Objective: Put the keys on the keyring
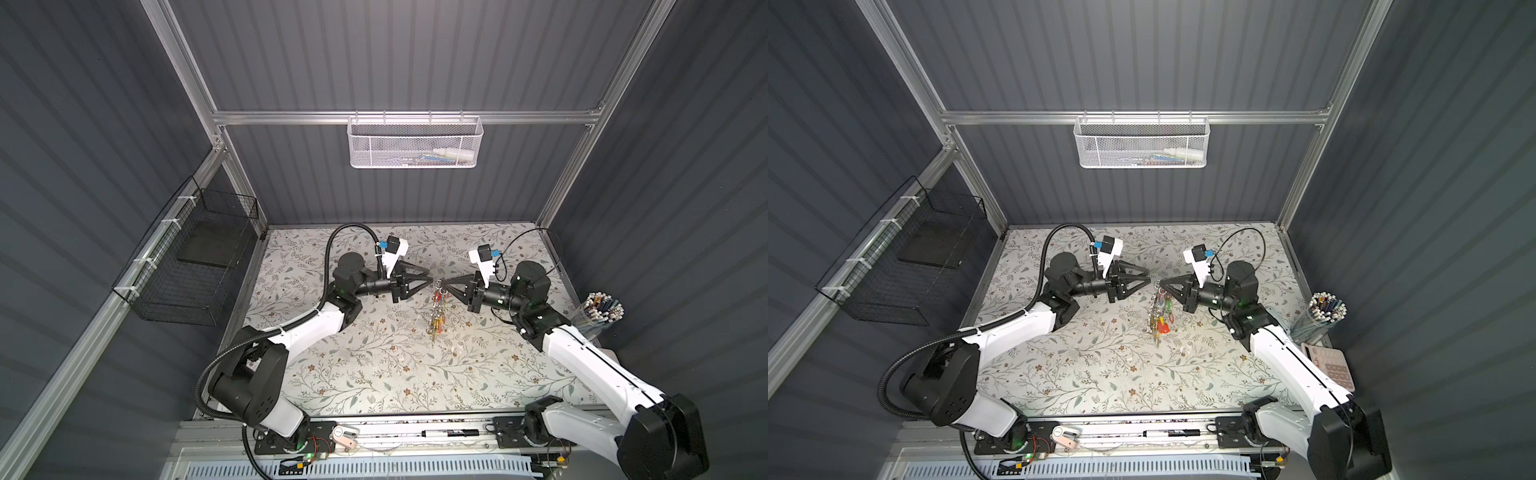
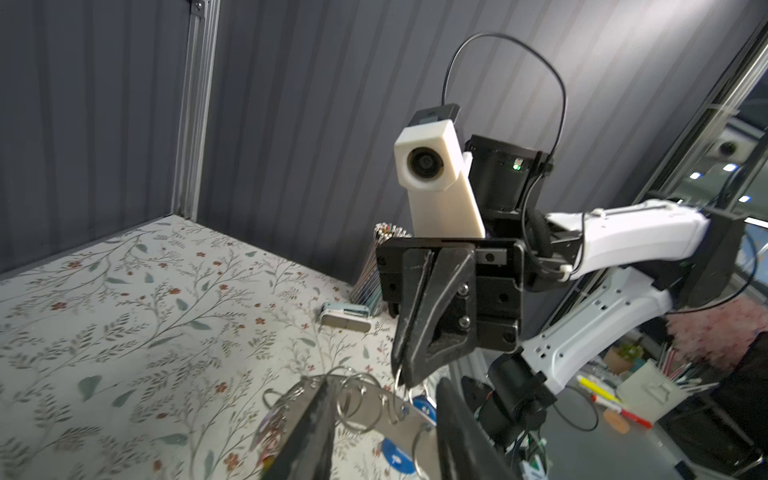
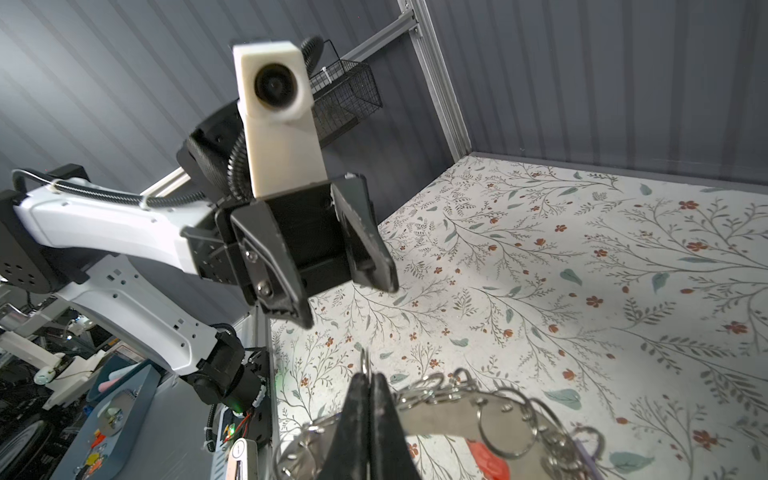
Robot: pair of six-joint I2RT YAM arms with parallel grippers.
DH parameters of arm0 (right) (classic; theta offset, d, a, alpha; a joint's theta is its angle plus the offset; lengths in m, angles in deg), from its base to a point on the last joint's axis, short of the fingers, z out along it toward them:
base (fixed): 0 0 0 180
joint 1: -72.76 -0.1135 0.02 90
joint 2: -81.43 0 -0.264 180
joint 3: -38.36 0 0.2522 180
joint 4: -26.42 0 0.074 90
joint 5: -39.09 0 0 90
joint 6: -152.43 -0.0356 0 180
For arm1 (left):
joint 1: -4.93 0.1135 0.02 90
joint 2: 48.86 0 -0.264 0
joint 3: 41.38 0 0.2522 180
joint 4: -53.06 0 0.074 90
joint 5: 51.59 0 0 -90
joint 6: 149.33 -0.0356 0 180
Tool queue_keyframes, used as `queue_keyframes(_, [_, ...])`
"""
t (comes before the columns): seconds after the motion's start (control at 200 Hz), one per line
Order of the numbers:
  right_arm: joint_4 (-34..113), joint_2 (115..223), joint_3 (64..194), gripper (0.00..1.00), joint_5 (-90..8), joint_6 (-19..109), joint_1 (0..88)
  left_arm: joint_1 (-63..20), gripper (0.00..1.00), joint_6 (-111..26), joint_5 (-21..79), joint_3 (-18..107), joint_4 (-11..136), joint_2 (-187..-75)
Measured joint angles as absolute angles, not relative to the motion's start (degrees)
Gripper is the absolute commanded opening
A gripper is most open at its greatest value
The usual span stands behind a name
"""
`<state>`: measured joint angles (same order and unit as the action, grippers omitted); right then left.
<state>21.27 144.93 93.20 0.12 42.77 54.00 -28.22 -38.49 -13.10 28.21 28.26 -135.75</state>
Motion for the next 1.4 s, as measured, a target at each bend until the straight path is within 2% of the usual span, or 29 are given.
queue_keyframes(0.29, [22.5, 144.0, 93.4, 0.0, 0.4, 45.1, 54.0, -27.7, 0.51, -66.8, -15.4, 50.1, 74.1, -136.4])
queue_keyframes(0.585, [22.1, 144.0, 93.4, 0.0, 1.5, 44.9, 54.0, -28.9, 0.48, -80.7, -15.6, 64.4, 98.9, -145.0])
queue_keyframes(0.735, [21.4, 143.9, 93.4, 0.0, 1.8, 44.8, 54.0, -30.5, 0.46, -83.9, -15.5, 67.9, 104.8, -148.2])
queue_keyframes(0.99, [21.2, 143.8, 93.4, 0.0, 2.0, 44.7, 54.0, -31.1, 0.36, -85.6, -15.4, 68.4, 108.3, -148.5])
queue_keyframes(1.401, [20.4, 143.8, 93.4, 0.0, 3.1, 44.5, 54.0, -31.1, 0.31, -85.8, -15.2, 71.0, 109.7, -148.8])
